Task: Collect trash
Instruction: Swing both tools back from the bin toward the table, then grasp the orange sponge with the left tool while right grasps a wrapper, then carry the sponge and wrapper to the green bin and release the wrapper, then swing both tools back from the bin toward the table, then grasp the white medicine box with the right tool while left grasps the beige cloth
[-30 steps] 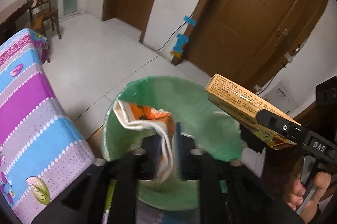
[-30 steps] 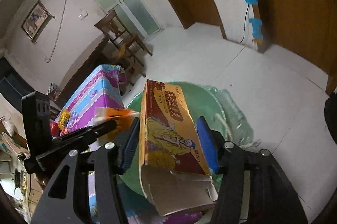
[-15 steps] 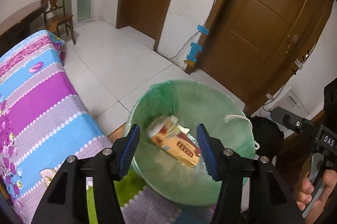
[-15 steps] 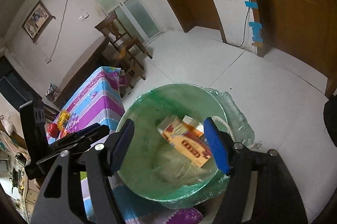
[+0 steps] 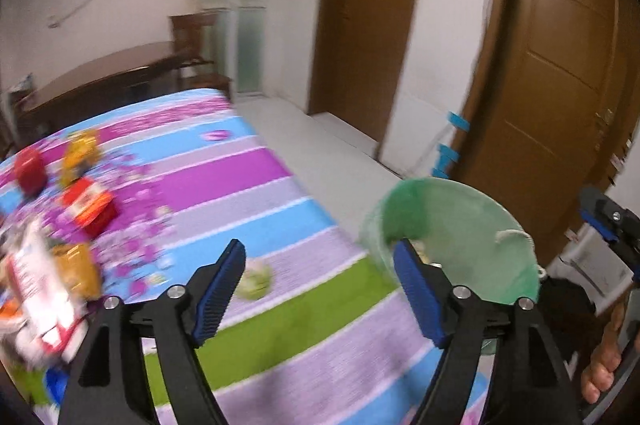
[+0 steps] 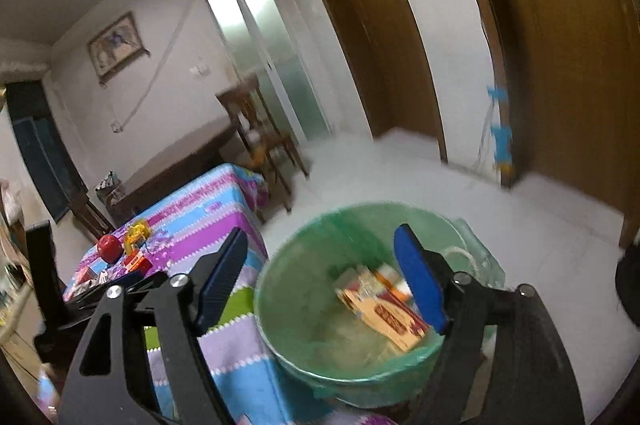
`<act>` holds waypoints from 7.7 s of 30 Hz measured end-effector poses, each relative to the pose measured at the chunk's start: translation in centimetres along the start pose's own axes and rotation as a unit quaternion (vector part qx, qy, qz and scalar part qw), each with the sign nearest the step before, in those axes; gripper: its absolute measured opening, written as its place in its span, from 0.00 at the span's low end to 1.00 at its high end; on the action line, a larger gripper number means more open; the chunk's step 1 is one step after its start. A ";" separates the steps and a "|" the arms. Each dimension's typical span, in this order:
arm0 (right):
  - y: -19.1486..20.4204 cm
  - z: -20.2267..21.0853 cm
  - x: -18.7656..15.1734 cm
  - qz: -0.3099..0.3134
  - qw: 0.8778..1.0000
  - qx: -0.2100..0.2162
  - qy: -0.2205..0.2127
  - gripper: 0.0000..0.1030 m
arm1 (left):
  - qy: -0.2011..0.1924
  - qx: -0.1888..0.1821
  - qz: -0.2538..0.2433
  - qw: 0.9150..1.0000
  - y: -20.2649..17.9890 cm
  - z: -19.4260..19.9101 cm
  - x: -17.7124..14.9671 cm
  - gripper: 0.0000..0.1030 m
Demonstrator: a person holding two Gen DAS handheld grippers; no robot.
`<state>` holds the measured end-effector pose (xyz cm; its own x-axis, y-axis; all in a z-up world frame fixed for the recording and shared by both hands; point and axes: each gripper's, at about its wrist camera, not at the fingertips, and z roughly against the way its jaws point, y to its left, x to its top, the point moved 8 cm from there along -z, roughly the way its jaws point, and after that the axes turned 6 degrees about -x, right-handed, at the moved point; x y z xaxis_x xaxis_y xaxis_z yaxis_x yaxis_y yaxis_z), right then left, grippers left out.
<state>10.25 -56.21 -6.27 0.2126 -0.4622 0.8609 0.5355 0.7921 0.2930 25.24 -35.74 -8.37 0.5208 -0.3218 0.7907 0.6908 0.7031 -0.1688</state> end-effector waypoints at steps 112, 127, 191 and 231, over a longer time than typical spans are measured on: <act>13.9 5.1 3.0 0.127 0.974 0.186 0.002 0.05 | -0.048 0.211 0.011 0.976 10.5 13.6 2.1 0.44; 3.2 0.8 4.3 0.120 0.992 0.030 0.038 0.05 | -0.022 0.129 -0.079 0.988 -1.7 2.7 6.1 0.44; -5.7 -4.0 2.0 0.112 0.978 -0.073 0.163 0.26 | 0.086 -0.050 -0.114 0.989 -11.0 -11.6 2.0 0.78; 32.7 -1.8 -15.1 0.546 0.754 0.360 0.064 0.92 | 0.086 0.038 -0.056 0.994 28.3 17.8 -11.9 0.90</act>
<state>26.01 -24.08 -10.46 0.3075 0.6234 0.7189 -0.5891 0.7180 -0.3706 29.69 -0.72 -12.03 0.5250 -0.5000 0.6888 0.7127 0.7007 -0.0345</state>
